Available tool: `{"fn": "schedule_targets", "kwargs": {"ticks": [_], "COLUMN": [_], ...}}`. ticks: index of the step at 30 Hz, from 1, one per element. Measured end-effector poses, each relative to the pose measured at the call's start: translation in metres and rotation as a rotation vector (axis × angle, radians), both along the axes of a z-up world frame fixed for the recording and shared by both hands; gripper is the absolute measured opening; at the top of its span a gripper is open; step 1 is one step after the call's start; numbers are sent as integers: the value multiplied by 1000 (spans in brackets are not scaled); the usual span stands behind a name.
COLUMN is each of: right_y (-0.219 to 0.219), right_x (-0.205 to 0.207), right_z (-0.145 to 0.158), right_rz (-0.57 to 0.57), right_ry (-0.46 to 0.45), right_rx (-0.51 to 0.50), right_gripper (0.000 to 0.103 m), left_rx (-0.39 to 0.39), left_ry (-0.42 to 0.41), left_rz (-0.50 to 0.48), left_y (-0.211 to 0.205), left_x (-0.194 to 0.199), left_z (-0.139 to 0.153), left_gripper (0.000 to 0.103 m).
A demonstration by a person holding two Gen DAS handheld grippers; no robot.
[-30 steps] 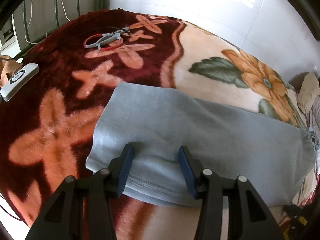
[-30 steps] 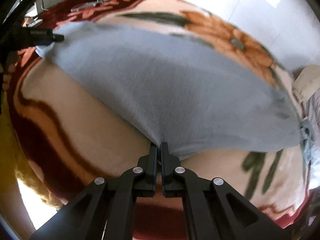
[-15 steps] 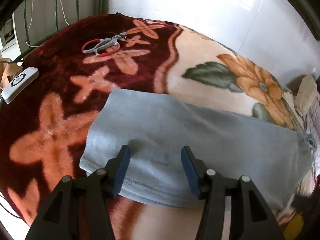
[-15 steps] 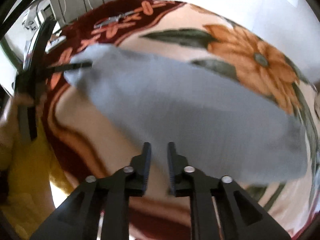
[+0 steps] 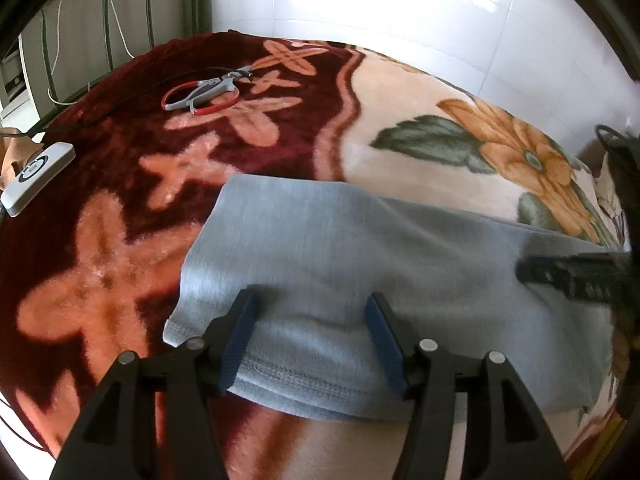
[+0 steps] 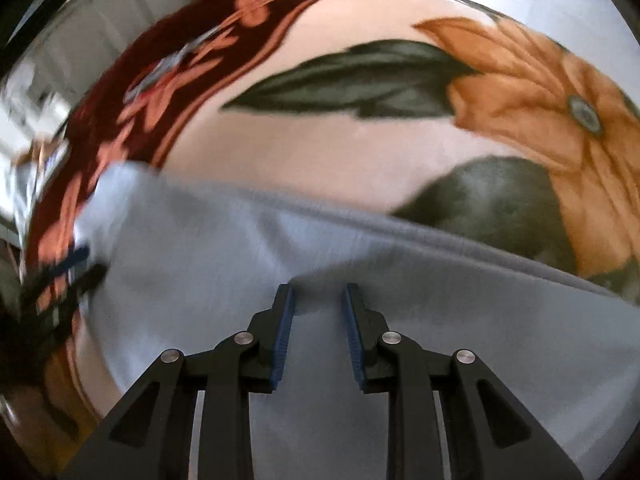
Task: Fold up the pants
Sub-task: 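Grasp the pants edge with the left gripper and lift it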
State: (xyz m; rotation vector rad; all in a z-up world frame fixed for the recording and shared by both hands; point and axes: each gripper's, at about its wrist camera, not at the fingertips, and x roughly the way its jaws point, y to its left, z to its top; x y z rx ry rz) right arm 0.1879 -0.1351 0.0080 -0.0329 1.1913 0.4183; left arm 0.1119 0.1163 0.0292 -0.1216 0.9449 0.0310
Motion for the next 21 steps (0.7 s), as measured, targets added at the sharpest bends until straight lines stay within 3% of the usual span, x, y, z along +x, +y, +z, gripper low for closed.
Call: {"fn": "schedule_targets", "kwargs": {"ticks": [3, 9, 15, 21], "right_y": [-3, -2, -28, -69], "right_x": [12, 9, -50, -115], "right_z": [-3, 11, 48, 50], "right_rz": [-68, -93, -95, -171], "right_ry": [-5, -36, -69, -88], "right_rx": [33, 22, 67, 18], "right_gripper": [26, 26, 26, 29], "left_rx": [9, -9, -36, -72], "left_ry": [-5, -10, -11, 2], "left_rz": [-14, -13, 7, 102], "left_y": [-1, 0, 11, 35], "left_x": [0, 0, -8, -22], "left_z": [0, 0, 11, 29], "left_gripper": [62, 63, 63, 68]}}
